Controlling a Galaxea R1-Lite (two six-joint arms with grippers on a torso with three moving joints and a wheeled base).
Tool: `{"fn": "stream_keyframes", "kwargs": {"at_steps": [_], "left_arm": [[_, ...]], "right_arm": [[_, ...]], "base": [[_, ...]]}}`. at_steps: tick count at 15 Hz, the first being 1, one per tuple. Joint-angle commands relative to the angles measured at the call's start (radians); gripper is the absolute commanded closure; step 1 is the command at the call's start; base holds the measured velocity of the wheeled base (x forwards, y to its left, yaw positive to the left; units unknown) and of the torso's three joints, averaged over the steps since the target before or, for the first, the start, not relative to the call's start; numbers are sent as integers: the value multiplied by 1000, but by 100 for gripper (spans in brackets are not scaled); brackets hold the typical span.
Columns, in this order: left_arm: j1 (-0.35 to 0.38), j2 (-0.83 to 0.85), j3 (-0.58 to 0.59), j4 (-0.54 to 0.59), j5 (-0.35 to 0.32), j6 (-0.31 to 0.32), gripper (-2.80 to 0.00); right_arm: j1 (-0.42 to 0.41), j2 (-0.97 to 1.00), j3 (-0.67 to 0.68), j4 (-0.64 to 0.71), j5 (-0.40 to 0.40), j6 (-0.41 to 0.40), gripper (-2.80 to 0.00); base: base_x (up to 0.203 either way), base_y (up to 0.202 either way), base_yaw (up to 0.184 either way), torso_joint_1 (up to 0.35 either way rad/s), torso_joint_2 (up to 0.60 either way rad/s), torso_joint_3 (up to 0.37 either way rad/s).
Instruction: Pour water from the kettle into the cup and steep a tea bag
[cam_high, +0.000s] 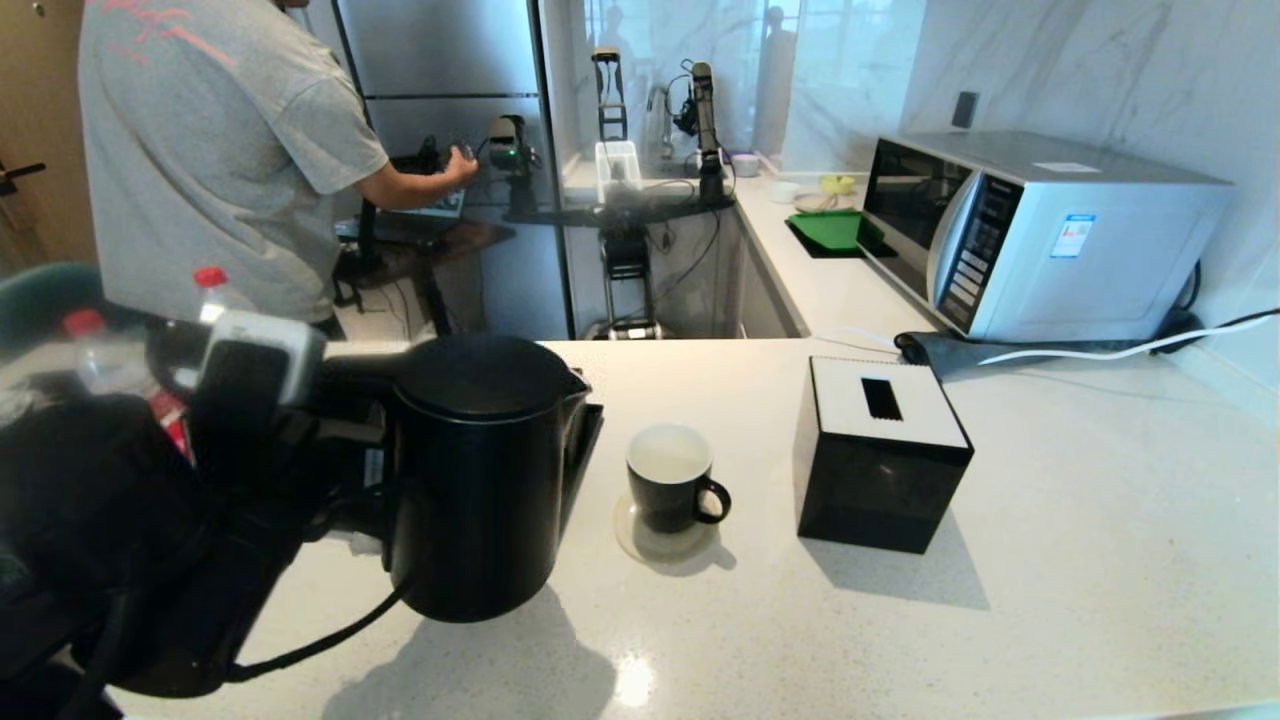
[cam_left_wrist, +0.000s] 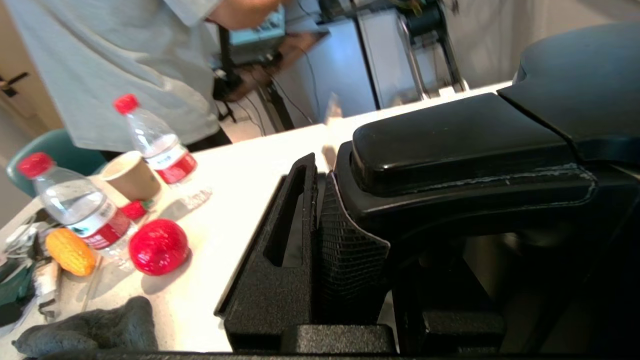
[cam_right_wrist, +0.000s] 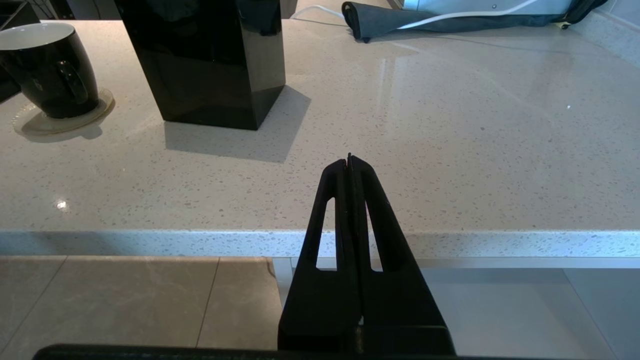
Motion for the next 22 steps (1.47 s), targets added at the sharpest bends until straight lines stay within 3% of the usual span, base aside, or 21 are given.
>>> {"fn": "stream_keyframes", "kwargs": {"at_steps": [1, 7, 9, 22], "left_arm": [[-18, 1, -37, 31, 4, 1, 0], [-65, 9, -126, 181, 8, 1, 0], [-85, 12, -149, 219, 40, 1, 0], [-95, 68, -231, 318, 102, 19, 0]], "right_arm": [[0, 1, 0, 0, 0, 0, 0], [0, 1, 0, 0, 0, 0, 0], [0, 1, 0, 0, 0, 0, 0], [0, 1, 0, 0, 0, 0, 0]], "base": [[0, 0, 0, 0, 0, 0], [0, 0, 0, 0, 0, 0], [0, 0, 0, 0, 0, 0], [0, 0, 0, 0, 0, 0]]}}
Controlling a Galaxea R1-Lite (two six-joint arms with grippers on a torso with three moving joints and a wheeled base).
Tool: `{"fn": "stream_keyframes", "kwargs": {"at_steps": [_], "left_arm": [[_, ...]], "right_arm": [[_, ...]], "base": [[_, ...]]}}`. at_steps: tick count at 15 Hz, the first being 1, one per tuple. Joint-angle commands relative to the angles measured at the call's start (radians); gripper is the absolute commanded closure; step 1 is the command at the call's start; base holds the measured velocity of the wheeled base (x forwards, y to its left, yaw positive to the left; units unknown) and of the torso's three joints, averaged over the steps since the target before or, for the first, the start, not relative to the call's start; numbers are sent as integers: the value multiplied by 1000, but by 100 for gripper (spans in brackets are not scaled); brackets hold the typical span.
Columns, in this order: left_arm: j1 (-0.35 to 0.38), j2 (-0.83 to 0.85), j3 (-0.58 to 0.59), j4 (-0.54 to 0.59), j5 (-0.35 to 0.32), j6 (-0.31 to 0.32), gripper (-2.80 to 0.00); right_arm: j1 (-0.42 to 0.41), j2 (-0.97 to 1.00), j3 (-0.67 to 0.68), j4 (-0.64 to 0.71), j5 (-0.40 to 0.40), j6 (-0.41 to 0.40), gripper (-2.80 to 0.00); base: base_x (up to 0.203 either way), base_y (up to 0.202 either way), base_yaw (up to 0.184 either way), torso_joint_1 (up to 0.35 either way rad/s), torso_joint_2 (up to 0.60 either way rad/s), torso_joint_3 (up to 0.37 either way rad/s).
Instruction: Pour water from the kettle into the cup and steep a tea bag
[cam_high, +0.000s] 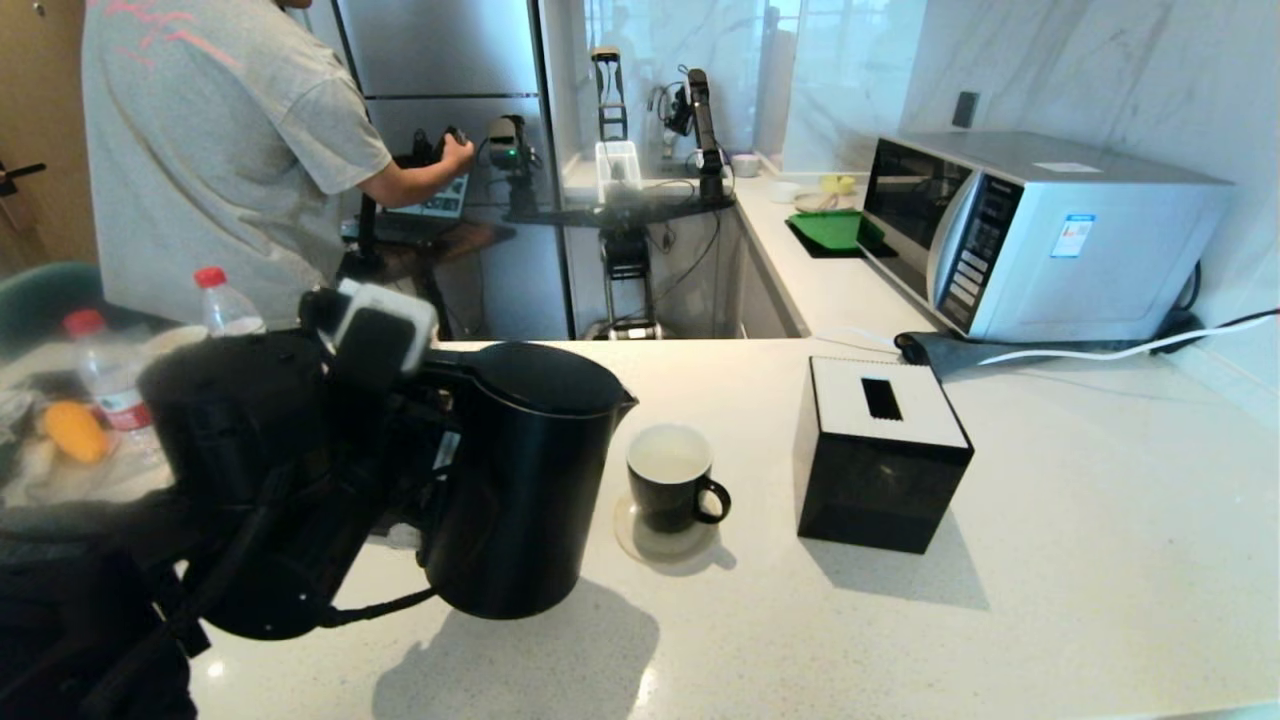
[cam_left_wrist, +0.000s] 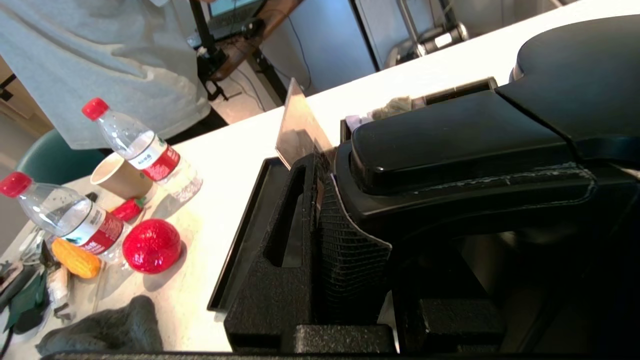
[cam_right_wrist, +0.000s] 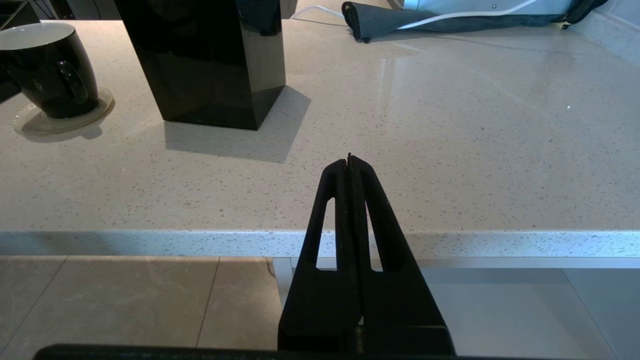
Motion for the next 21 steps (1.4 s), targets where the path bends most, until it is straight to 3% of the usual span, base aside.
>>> {"fn": "stream_keyframes", "kwargs": {"at_steps": [1, 9, 21], "left_arm": [[0, 5, -14, 17, 20, 1, 0], [-3, 30, -94, 131, 74, 1, 0], [-3, 66, -196, 267, 85, 3, 0]], "right_arm": [[0, 1, 0, 0, 0, 0, 0], [0, 1, 0, 0, 0, 0, 0], [0, 1, 0, 0, 0, 0, 0]], "base": [[0, 0, 0, 0, 0, 0], [0, 0, 0, 0, 0, 0], [0, 0, 0, 0, 0, 0]]}}
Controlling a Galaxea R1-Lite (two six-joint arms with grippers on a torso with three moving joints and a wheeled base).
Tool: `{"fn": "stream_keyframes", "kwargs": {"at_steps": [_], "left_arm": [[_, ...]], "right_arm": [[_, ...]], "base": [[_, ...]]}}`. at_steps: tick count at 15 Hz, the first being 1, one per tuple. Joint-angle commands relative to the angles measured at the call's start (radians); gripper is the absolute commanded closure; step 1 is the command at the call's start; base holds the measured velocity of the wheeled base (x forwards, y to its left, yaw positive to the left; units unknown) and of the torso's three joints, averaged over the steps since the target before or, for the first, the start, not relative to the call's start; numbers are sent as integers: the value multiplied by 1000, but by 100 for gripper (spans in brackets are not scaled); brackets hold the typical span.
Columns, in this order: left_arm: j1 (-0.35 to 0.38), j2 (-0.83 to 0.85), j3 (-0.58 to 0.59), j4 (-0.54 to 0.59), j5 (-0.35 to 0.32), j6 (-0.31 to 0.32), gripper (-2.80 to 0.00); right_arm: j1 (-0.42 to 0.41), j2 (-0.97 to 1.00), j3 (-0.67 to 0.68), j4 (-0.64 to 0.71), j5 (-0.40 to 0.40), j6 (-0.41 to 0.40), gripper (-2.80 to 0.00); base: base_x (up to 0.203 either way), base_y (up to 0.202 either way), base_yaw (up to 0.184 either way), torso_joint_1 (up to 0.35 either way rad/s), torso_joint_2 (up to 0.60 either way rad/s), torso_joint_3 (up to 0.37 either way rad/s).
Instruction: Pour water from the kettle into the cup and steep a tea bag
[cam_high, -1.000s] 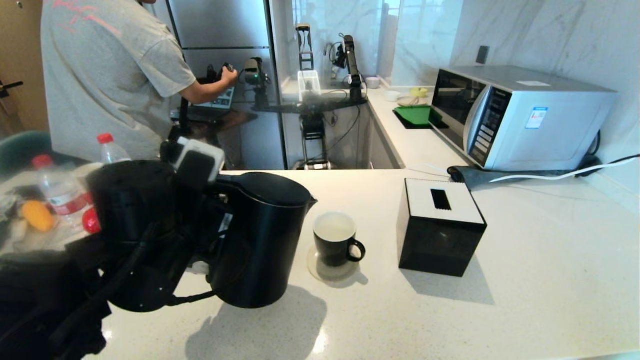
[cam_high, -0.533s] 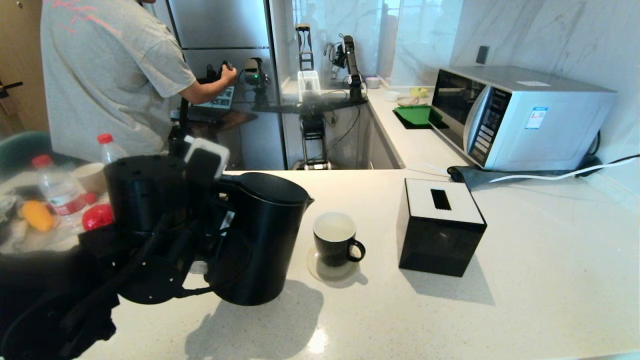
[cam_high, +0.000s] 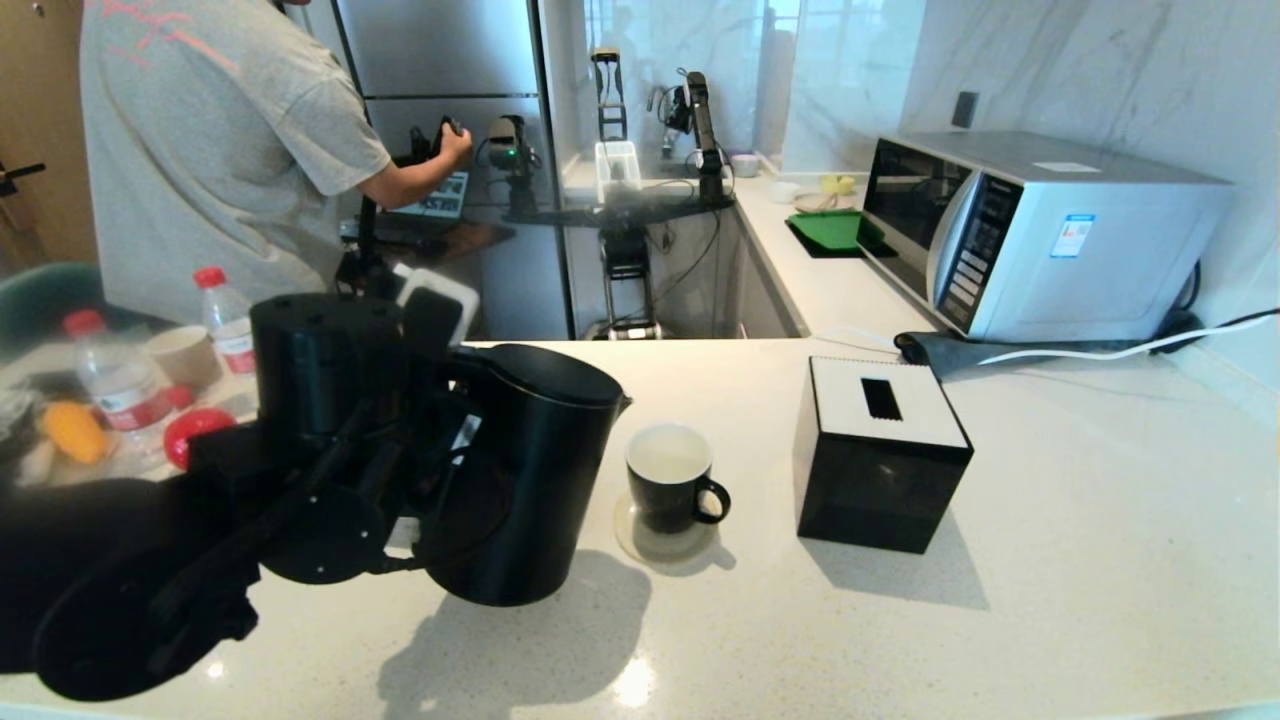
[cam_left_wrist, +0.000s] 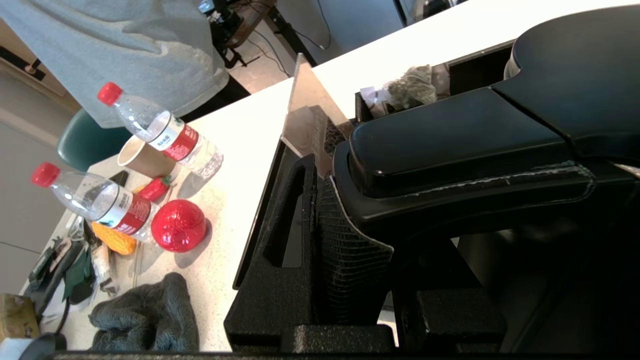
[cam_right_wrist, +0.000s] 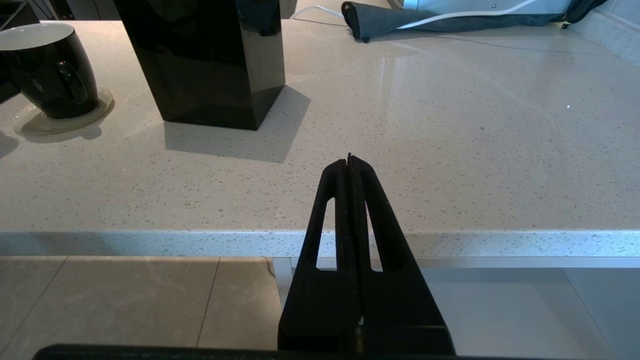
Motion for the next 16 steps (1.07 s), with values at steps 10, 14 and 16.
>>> {"fn": "stream_keyframes", "kwargs": {"at_steps": [10, 14, 16], "left_arm": [[-36, 35, -82, 99, 5, 3, 0], [-44, 31, -111, 165, 5, 3, 0], [-43, 31, -128, 193, 11, 4, 0]], "right_arm": [[0, 1, 0, 0, 0, 0, 0], [0, 1, 0, 0, 0, 0, 0], [0, 1, 0, 0, 0, 0, 0]], "base": [[0, 0, 0, 0, 0, 0], [0, 0, 0, 0, 0, 0], [0, 0, 0, 0, 0, 0]]}}
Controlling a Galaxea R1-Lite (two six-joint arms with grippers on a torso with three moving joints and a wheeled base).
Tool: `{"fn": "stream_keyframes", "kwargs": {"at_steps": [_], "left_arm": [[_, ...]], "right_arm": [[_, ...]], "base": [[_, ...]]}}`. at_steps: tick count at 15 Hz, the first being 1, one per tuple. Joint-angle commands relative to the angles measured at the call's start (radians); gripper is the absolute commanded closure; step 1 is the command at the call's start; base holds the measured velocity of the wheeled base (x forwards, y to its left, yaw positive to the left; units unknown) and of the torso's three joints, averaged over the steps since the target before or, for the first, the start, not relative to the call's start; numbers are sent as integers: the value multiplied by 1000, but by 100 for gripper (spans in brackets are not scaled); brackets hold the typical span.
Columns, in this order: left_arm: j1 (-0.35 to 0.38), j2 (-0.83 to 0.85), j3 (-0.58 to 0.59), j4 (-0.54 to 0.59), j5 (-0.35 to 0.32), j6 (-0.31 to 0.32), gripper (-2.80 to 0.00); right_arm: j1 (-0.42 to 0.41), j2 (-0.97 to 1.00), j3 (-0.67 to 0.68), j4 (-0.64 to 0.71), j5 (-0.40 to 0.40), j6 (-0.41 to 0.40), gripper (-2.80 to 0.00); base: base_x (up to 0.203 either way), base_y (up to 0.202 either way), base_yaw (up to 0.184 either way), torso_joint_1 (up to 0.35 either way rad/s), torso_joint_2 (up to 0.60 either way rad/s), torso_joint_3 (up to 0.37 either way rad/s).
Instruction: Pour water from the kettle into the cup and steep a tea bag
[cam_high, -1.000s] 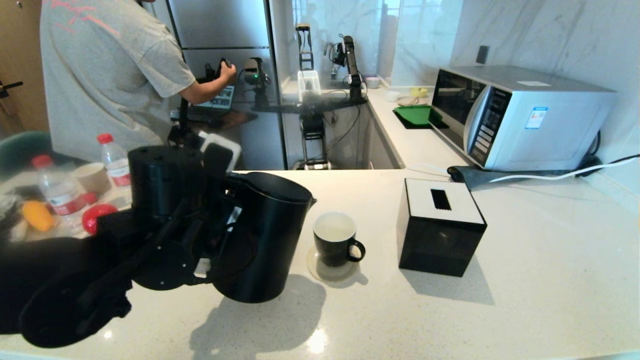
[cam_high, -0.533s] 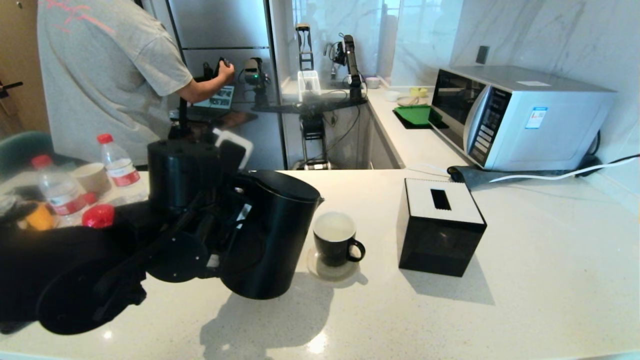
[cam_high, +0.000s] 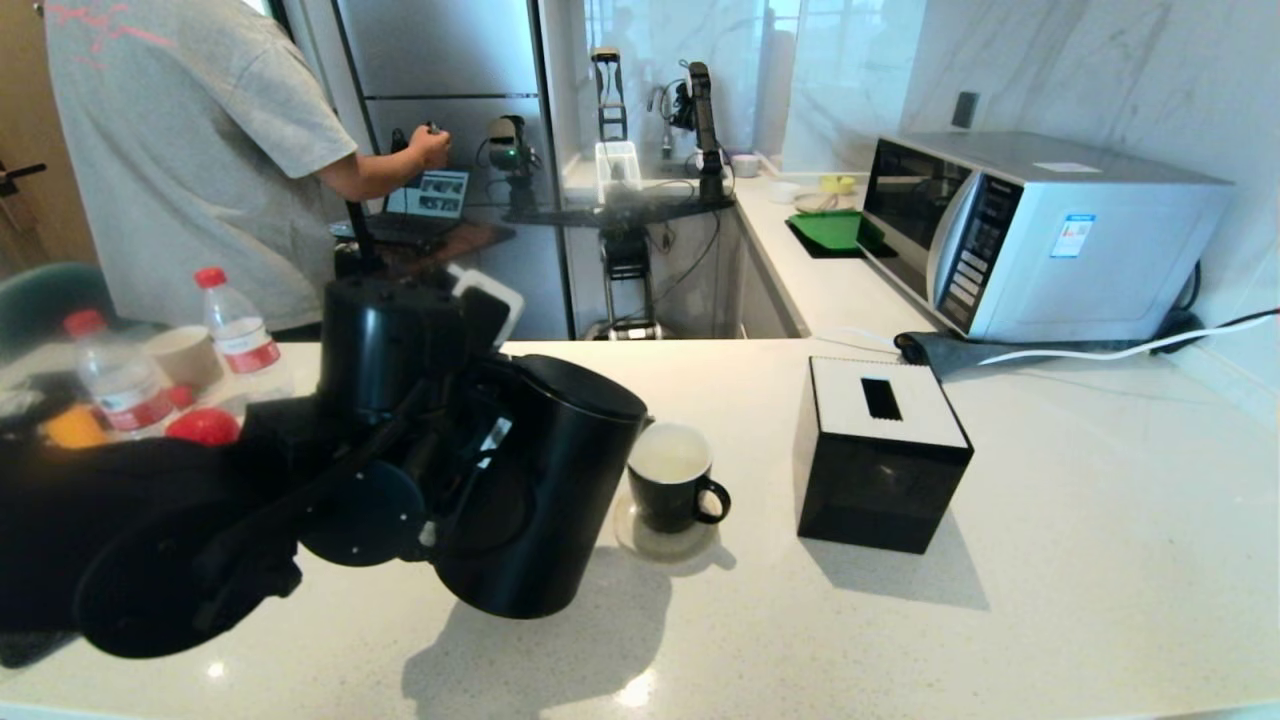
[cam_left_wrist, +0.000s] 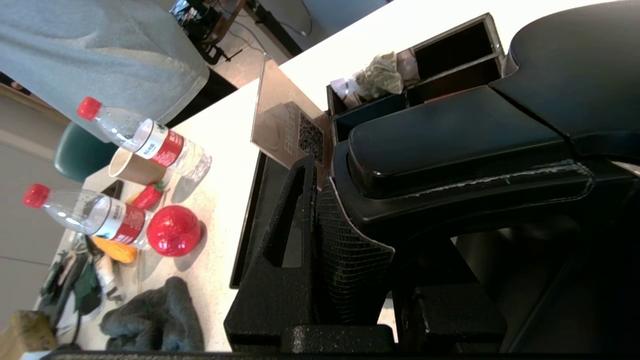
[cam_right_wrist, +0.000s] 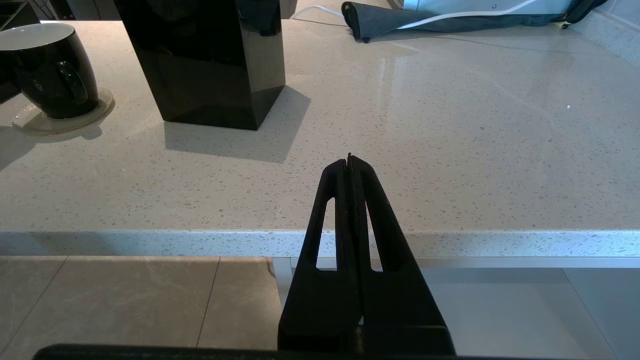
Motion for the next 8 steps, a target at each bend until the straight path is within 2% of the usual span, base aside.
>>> {"fn": "stream_keyframes", "kwargs": {"at_steps": [1, 8], "left_arm": [[1, -3, -20, 21, 6, 2, 0], [8, -1, -31, 63, 8, 5, 0]], "right_arm": [[0, 1, 0, 0, 0, 0, 0], [0, 1, 0, 0, 0, 0, 0]], "base": [[0, 0, 0, 0, 0, 0], [0, 0, 0, 0, 0, 0]]}}
